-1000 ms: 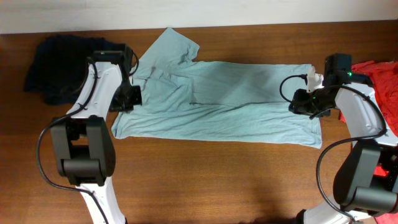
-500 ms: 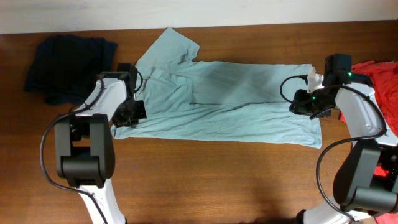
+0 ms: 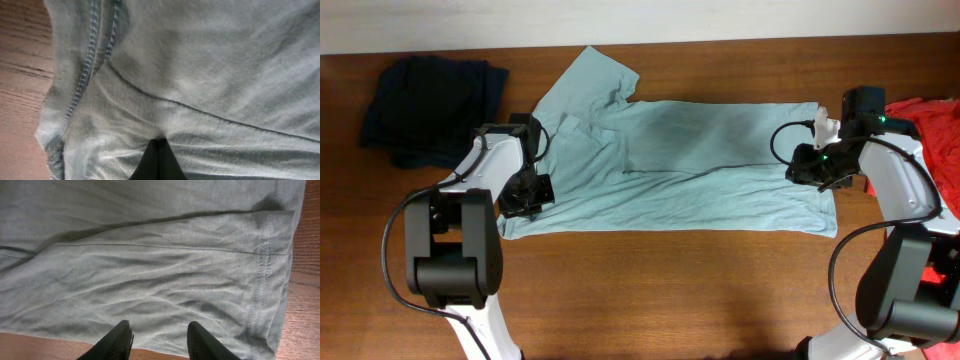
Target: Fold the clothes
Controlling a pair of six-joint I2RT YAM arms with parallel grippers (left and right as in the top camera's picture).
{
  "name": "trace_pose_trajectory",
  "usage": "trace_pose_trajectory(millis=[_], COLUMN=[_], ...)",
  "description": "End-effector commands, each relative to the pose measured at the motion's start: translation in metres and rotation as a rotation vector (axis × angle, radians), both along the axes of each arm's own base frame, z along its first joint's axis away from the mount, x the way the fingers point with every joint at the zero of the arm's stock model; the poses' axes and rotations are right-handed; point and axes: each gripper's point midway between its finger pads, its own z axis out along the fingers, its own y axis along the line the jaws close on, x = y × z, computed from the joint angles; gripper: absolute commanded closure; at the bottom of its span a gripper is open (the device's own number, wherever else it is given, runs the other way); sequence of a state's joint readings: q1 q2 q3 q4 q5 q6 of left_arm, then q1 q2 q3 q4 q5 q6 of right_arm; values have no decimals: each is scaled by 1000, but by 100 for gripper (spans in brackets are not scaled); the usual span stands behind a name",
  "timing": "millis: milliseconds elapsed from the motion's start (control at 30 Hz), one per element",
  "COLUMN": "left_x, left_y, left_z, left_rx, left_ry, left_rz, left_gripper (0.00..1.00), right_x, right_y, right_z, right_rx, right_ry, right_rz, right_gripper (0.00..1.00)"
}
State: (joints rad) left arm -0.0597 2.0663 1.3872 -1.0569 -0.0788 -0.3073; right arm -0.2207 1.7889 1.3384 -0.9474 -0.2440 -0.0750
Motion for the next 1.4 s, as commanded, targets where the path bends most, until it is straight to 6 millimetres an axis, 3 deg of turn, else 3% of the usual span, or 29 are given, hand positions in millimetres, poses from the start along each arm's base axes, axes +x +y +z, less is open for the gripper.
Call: trace_pose_trajectory(millis=[0, 267, 533, 633, 733, 767, 800, 833, 967, 1033, 1167, 1367], left_x=[-35, -44, -20, 17, 63, 79, 92, 107, 152, 169, 192, 228], left_y=[-1, 1, -1, -5, -8, -9, -10, -14, -35, -46, -53, -72], left_z=[-27, -20, -4, 26, 77, 97, 114, 135, 203, 230, 255, 257], left_rx=[-8, 9, 5, -12, -28, -32, -38, -55, -151, -191, -213, -222], left_ry=[142, 175, 88, -40, -213, -276, -331, -395, -626, -729, -861, -982], left_rz=[22, 12, 11, 20, 12, 1, -15, -42, -193, -256, -302, -391], left_gripper=[100, 100, 100, 100, 96, 88, 68, 54, 25, 19, 17, 17], right_x=[-3, -3, -3, -3, -3, -3, -3, -3, -2, -2, -2, 1], right_y=[0, 0, 0, 0, 0, 0, 0, 0, 0, 0, 0, 0], right_z=[-3, -3, -3, -3, -3, -3, -3, -3, -3, -3, -3, -3], right_rx=[-9, -9, -9, -9, -9, -9, -9, -9, -9, -9, -10, -11], right_ry=[15, 16, 15, 15, 15, 15, 15, 15, 14, 14, 11, 2], right_rz=[0, 0, 0, 0, 0, 0, 0, 0, -1, -1, -1, -1], right_gripper=[58, 59, 57, 57, 57, 57, 57, 57, 57, 57, 49, 48])
